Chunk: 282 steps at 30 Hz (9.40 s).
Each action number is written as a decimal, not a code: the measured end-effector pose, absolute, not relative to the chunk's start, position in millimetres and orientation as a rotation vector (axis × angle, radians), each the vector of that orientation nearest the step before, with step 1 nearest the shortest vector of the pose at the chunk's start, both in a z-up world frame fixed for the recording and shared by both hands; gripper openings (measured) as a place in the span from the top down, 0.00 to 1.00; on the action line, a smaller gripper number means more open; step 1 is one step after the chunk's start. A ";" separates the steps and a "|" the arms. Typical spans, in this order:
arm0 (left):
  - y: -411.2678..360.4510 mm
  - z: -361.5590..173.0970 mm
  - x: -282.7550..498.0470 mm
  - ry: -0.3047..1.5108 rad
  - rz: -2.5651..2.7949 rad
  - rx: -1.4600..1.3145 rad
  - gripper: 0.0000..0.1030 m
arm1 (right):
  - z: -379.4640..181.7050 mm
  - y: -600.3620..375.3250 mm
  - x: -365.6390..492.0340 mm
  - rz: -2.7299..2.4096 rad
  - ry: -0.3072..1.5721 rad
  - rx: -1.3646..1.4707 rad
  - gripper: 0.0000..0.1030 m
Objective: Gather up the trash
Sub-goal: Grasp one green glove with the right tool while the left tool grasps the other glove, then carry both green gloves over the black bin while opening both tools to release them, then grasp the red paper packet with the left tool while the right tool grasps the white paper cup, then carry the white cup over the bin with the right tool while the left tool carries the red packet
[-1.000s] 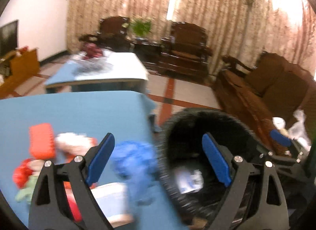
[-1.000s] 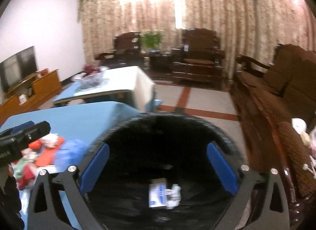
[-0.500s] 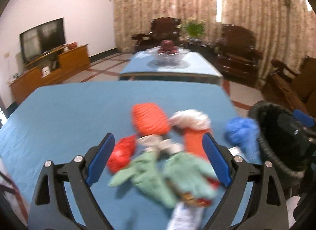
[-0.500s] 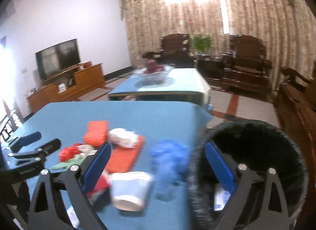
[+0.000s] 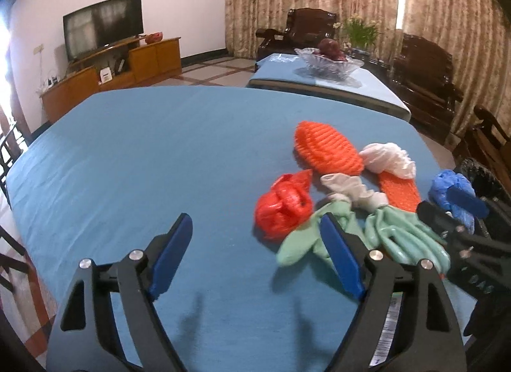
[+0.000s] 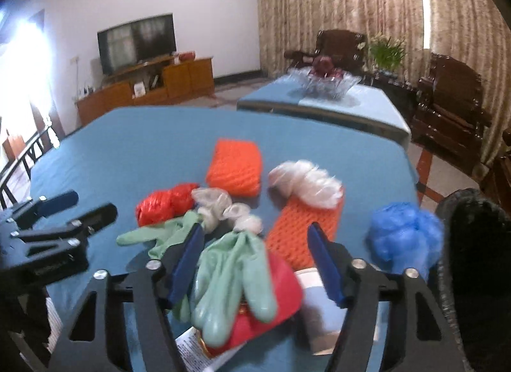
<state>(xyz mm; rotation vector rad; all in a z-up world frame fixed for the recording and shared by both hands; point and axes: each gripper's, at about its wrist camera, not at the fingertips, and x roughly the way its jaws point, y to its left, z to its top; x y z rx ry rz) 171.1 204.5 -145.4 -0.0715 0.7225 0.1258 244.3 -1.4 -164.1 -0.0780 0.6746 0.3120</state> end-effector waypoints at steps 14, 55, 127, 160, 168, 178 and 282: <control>209.1 -157.0 174.6 0.734 0.118 -0.087 0.23 | -179.8 18.8 245.7 0.290 0.713 -0.189 0.50; 134.1 -197.7 207.3 0.850 -0.052 -0.093 0.31 | -178.1 -17.8 253.7 0.334 0.744 -0.065 0.94; -195.7 -142.6 250.7 0.781 -0.653 -0.029 0.49 | -106.0 -350.9 172.0 -0.258 0.576 0.074 0.70; 81.4 -135.3 180.4 0.679 -0.136 -0.026 0.22 | -135.6 -133.1 180.0 0.057 0.556 0.055 0.13; 103.5 -151.4 171.0 0.697 -0.112 -0.022 0.23 | -173.9 -91.5 191.7 0.086 0.648 -0.002 0.21; 115.7 -161.4 174.3 0.706 -0.103 -0.049 0.23 | -202.5 -88.3 208.0 0.071 0.741 0.003 0.22; -138.6 -89.8 213.8 0.573 -0.612 -0.060 0.92 | -79.1 -316.8 168.5 -0.169 0.495 0.079 0.46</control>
